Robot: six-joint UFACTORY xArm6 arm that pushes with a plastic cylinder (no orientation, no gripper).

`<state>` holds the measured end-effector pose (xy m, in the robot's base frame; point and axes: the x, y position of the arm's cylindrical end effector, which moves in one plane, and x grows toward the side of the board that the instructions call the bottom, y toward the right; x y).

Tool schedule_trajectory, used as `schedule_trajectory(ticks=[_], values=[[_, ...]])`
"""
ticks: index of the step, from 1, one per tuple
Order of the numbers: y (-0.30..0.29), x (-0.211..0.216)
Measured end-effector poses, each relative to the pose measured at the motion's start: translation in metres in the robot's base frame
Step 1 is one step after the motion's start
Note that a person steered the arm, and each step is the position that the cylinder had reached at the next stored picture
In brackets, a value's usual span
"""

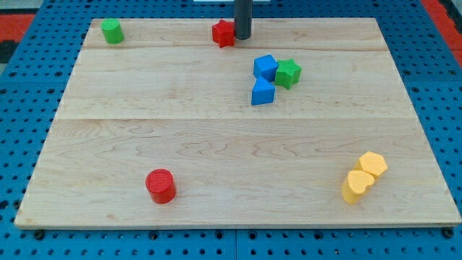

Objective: Place your arm to the bottom right of green star

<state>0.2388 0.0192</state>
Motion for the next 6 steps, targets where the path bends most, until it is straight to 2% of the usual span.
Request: schedule_trajectory(ticks=[3,4,5,6], values=[[0.026,0.0],[0.085,0.026],[0.122,0.1],[0.121,0.139]])
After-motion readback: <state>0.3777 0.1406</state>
